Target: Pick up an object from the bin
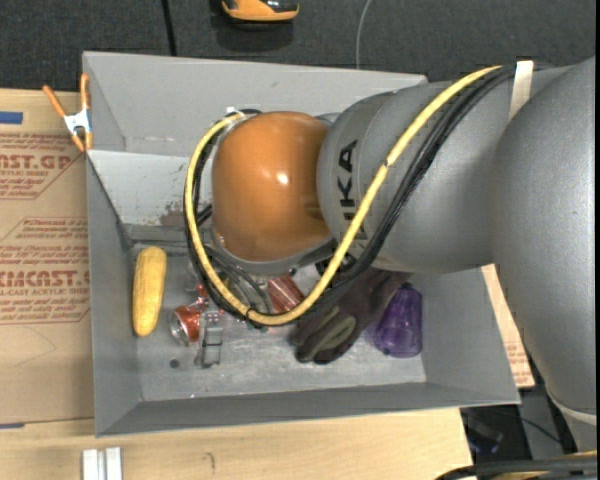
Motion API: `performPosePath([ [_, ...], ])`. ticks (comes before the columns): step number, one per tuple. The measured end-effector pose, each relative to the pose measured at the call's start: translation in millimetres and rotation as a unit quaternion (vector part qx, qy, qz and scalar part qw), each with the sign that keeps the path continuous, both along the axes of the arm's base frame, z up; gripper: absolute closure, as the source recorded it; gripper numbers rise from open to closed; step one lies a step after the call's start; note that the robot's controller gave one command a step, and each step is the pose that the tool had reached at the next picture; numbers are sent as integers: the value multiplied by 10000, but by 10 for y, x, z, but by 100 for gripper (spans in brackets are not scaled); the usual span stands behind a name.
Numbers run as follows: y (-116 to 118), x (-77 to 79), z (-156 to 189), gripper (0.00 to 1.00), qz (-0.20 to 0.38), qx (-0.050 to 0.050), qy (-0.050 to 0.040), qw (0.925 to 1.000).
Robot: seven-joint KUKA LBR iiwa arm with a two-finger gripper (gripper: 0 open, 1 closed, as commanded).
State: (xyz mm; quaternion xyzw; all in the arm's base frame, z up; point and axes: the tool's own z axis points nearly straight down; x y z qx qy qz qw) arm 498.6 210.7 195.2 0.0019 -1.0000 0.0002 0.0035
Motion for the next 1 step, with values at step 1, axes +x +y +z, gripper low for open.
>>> performPosePath([
  [1, -12, 20, 46, 0, -13, 7, -37, 10000],
])
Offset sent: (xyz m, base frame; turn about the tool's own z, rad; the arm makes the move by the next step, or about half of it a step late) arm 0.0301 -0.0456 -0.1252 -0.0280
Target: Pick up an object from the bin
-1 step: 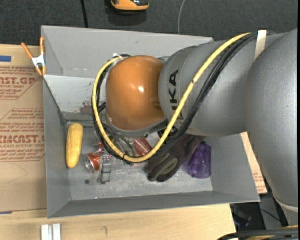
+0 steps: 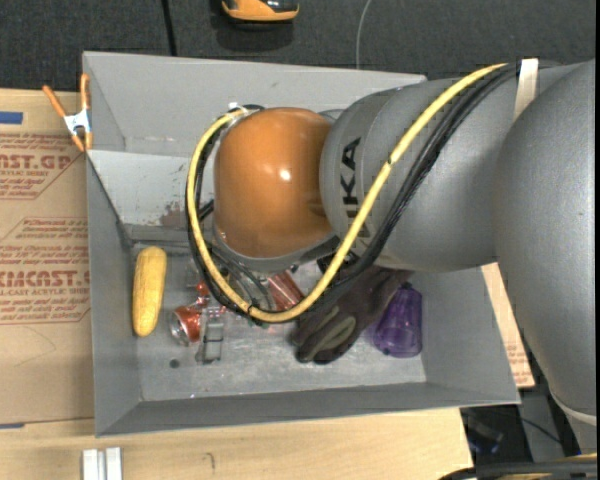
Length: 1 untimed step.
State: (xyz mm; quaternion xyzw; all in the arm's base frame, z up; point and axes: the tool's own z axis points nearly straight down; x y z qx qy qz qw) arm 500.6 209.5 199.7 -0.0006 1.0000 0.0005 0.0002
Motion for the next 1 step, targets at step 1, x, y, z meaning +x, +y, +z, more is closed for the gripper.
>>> performPosePath([
  [1, -167, 131, -512, 0, 74, 15, -35, 10000],
])
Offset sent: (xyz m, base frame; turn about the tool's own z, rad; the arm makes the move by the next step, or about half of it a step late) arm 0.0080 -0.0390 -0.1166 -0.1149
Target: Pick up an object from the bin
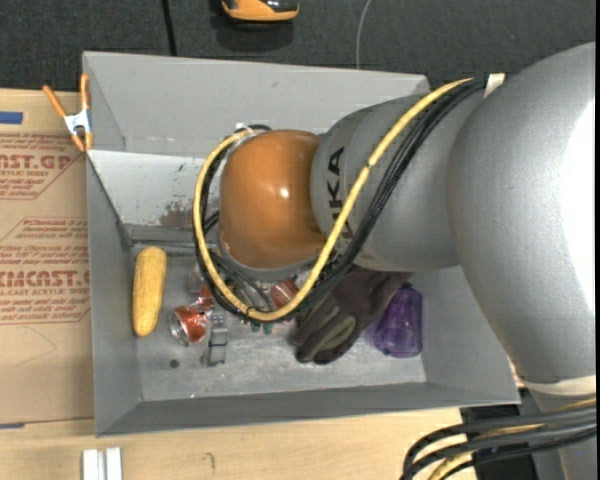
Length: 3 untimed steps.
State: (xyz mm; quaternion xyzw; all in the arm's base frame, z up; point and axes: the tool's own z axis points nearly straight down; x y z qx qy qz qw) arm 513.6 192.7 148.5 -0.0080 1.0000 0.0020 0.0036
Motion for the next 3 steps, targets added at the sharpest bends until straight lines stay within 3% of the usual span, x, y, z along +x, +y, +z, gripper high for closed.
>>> performPosePath([
  [1, -216, -55, -661, 100, 499, -16, 39, 9987],
  [2, -217, -54, -661, 100, 500, -16, 39, 9987],
  [3, -237, -1, 417, 100, 606, -17, 28, 9982],
])
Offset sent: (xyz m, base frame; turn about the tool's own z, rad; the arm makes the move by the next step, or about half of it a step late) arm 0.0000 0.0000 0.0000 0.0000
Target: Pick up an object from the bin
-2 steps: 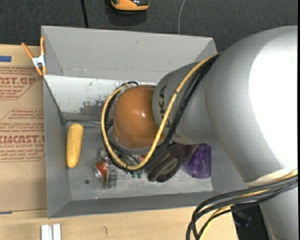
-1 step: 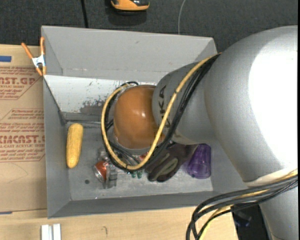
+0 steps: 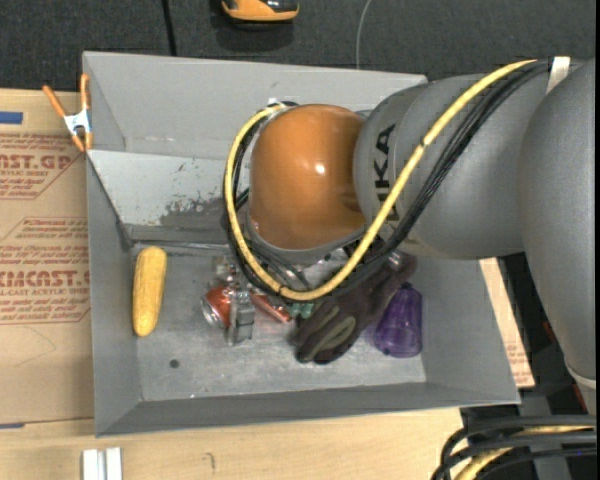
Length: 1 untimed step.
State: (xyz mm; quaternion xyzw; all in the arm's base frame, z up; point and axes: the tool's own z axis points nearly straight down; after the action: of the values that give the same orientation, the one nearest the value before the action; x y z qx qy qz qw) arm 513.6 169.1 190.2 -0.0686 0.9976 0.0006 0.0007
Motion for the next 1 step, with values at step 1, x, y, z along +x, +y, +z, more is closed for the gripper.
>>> performPosePath([
  [1, 0, 0, 0, 100, 1, 1, 1, 10000],
])
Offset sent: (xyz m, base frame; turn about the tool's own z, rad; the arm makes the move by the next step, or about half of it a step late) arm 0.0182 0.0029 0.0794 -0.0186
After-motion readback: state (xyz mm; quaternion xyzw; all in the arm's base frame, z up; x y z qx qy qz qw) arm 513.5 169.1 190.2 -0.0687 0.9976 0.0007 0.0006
